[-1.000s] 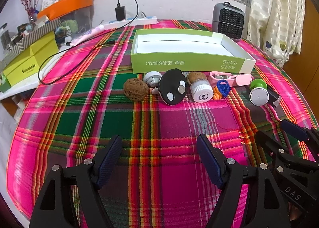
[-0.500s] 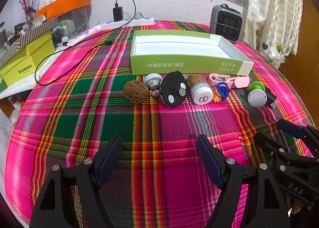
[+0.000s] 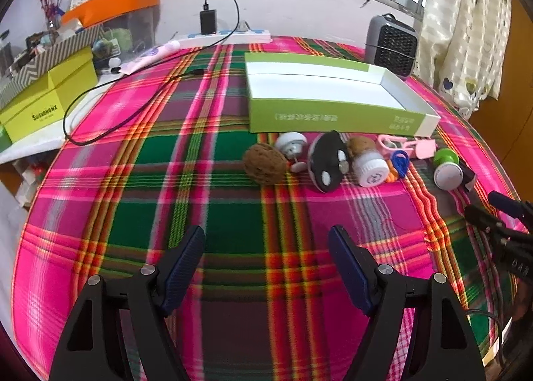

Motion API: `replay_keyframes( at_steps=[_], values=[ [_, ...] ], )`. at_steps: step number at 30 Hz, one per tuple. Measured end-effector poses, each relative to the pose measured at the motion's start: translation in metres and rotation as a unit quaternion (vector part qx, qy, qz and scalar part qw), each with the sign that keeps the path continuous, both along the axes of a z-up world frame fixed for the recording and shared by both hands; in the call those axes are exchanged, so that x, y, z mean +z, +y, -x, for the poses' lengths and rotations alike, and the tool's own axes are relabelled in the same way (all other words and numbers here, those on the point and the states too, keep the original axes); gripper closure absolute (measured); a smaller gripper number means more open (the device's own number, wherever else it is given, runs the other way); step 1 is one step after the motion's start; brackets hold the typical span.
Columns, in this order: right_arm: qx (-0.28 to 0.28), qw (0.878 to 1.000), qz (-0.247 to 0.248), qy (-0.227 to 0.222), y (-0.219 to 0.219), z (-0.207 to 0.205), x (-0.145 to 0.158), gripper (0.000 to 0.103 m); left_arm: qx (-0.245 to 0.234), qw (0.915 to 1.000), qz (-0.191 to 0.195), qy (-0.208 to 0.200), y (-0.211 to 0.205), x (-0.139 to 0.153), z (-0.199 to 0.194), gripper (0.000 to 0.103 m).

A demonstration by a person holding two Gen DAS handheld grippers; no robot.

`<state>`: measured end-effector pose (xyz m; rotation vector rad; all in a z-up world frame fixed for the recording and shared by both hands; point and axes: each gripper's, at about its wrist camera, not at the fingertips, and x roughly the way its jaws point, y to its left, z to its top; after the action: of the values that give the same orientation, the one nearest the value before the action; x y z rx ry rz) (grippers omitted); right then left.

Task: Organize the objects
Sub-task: 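Move the left tool toward the walnut while the right tool approaches the black flashlight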

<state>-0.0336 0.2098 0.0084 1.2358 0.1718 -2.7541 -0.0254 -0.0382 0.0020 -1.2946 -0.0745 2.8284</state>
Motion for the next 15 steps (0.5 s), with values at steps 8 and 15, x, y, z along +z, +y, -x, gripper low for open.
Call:
replay_keyframes(
  at_steps=[8,15],
  values=[
    [0.007,1.000,-0.005,-0.015,0.012,0.022,-0.003,0.032,0.009,0.9999,-0.005,-0.003,-0.012,0.001,0.013,0.027],
    [0.026,0.999,0.012,-0.029,0.013,0.037,-0.004,0.037,0.008,0.9999,-0.005,-0.003,-0.016,0.001,0.027,0.027]
  ],
)
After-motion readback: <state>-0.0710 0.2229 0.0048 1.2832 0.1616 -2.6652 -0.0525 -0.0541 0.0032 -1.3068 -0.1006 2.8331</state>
